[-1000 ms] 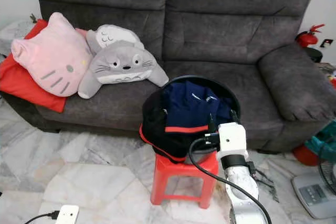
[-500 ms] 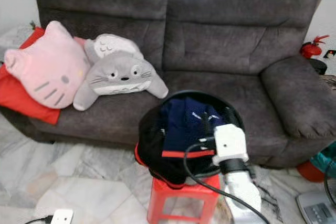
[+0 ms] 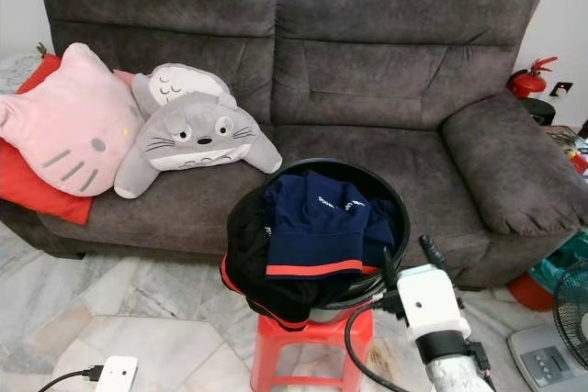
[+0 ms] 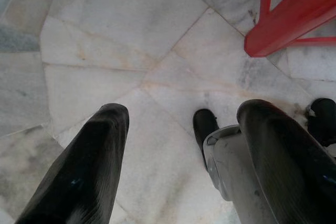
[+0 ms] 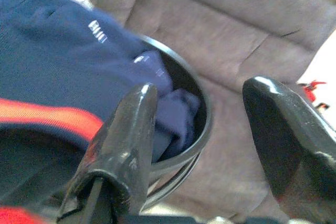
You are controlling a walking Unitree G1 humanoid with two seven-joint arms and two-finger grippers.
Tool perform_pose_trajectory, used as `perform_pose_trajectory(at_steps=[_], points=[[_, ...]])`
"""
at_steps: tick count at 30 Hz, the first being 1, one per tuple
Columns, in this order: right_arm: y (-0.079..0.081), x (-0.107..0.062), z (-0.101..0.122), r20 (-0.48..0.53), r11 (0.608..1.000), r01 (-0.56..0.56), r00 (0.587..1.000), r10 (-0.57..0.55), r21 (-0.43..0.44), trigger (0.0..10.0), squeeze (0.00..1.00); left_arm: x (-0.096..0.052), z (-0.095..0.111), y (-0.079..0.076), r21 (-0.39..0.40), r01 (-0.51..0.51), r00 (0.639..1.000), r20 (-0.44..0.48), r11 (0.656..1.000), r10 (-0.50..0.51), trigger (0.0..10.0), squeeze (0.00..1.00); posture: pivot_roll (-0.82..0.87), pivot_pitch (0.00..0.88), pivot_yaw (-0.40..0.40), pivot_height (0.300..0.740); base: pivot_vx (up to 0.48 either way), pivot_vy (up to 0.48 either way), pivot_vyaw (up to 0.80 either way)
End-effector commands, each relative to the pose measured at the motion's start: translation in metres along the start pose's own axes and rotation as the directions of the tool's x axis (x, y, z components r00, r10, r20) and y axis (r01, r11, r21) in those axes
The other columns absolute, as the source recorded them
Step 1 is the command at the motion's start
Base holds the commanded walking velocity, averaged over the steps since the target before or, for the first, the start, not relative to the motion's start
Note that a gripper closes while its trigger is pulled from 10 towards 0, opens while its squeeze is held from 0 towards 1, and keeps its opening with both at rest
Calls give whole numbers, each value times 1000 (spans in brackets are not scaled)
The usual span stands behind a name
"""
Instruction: Hang hanger
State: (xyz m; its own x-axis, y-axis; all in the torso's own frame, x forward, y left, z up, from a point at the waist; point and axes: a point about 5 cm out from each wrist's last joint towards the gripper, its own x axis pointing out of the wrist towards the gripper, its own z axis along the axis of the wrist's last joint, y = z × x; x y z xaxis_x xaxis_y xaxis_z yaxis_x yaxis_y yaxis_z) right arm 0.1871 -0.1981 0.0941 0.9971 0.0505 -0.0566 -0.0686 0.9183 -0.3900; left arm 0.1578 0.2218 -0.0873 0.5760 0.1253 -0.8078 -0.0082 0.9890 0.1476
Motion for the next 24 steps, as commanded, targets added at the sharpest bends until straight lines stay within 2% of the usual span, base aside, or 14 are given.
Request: perform_pose_trajectory(at_steps=[1,2,10,17,24], points=[[3,-2,-1,-37,998,-55,998,54,-23,10000,0,-1,-6,0,3,6,1000,-25,1000,-6,10000,0,-154,0,-17,740,0,0,0],[4,-4,-6,-86,997,-76,994,73,-34,10000,0,-1,-7,0,4,7,1000,-30,1000,-7,10000,0,-158,0,-18,740,0,0,0],[5,3,-13,-125,994,-98,988,93,-38,10000,0,-1,-7,-1,2,11,999,-32,1000,-11,10000,0,-156,0,-21,740,0,0,0],[21,15,-24,-214,972,-234,949,231,10,10000,0,-1,-6,-4,-6,9,999,-33,1000,-10,10000,0,-143,0,-32,740,0,0,0],[23,17,-28,-238,961,-277,933,270,3,10000,0,-1,-8,-3,-10,5,999,-41,1000,-5,10000,0,-145,0,-30,740,0,0,0]])
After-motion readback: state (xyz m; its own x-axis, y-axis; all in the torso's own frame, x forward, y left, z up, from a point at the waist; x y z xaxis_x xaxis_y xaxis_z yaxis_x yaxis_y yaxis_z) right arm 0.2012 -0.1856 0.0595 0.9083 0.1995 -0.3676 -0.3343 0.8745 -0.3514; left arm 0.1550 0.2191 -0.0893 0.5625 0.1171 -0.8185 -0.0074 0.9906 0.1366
